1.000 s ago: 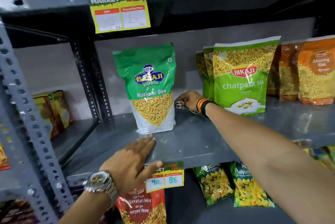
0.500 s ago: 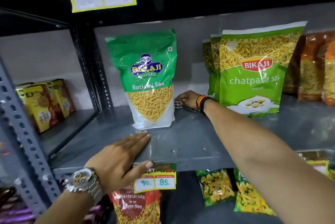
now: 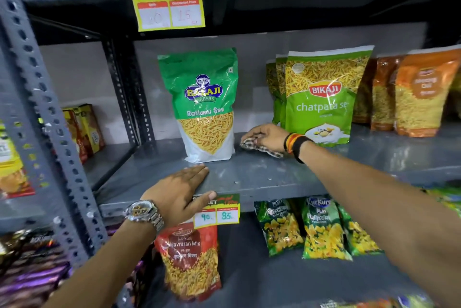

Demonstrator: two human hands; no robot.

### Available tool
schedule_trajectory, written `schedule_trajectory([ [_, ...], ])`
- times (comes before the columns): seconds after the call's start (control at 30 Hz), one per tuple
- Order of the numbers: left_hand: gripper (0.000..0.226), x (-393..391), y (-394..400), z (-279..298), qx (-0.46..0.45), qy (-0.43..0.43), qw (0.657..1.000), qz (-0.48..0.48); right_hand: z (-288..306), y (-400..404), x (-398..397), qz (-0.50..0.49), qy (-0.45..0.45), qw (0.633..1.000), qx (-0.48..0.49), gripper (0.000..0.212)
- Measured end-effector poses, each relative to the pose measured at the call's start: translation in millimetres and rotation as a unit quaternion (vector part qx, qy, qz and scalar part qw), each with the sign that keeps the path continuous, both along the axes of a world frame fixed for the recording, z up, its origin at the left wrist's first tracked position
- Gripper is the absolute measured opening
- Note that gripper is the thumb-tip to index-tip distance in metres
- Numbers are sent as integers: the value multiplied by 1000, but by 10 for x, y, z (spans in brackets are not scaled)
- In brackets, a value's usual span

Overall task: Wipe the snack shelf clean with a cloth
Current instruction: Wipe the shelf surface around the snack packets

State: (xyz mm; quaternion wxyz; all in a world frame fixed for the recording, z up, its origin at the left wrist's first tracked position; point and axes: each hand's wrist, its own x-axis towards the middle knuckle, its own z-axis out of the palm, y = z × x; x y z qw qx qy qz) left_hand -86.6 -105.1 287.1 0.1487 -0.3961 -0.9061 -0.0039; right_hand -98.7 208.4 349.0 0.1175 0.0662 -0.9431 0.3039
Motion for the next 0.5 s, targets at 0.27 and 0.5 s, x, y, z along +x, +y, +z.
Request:
schedule_trajectory([
  [0.27,91,-15,4,-14,-4,-3,1000,-2,-252,-304,300,67,-33,997,5,36],
  [0.5,100,22,23,12,-1,3,1000,-3,-87,98,489,0,-5,1000,-19,37],
])
